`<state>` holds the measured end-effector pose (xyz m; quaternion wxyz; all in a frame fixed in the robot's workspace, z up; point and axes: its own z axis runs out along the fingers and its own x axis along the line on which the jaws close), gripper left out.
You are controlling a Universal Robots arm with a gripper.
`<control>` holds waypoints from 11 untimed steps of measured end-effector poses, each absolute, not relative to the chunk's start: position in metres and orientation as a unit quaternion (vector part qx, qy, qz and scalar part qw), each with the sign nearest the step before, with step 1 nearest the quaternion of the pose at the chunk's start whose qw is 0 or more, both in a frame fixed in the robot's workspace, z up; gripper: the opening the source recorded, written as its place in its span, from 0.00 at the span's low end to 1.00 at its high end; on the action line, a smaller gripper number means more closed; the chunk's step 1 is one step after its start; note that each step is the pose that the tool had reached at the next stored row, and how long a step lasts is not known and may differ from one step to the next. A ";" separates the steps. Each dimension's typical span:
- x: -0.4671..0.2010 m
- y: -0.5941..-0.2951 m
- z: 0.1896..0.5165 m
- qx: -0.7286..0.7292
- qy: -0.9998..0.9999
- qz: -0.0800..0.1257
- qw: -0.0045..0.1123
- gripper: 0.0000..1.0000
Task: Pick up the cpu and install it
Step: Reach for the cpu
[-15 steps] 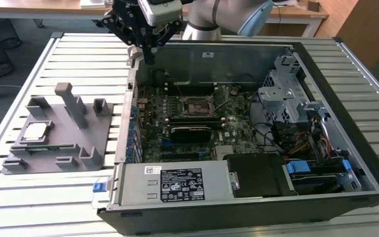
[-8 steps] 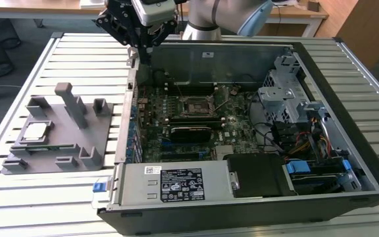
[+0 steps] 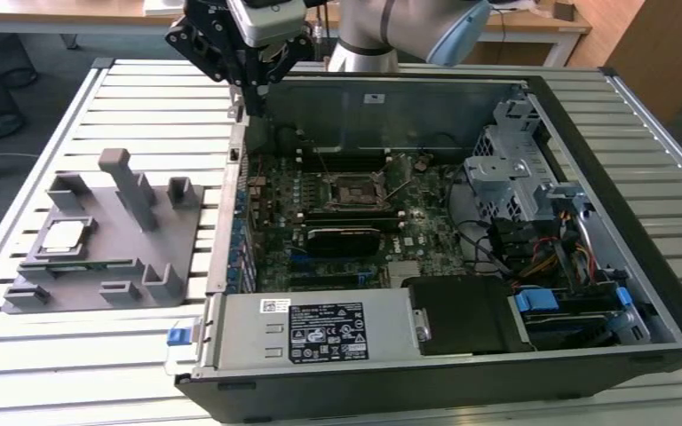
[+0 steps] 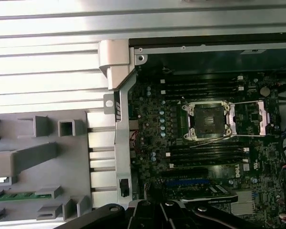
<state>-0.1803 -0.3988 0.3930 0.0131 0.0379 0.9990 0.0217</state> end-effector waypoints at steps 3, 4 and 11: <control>-0.183 -0.399 0.393 0.038 0.999 0.022 0.013 0.11; -0.183 -0.399 0.393 0.038 0.999 0.022 0.013 0.11; -0.188 -0.399 0.393 0.038 0.999 0.022 0.013 0.11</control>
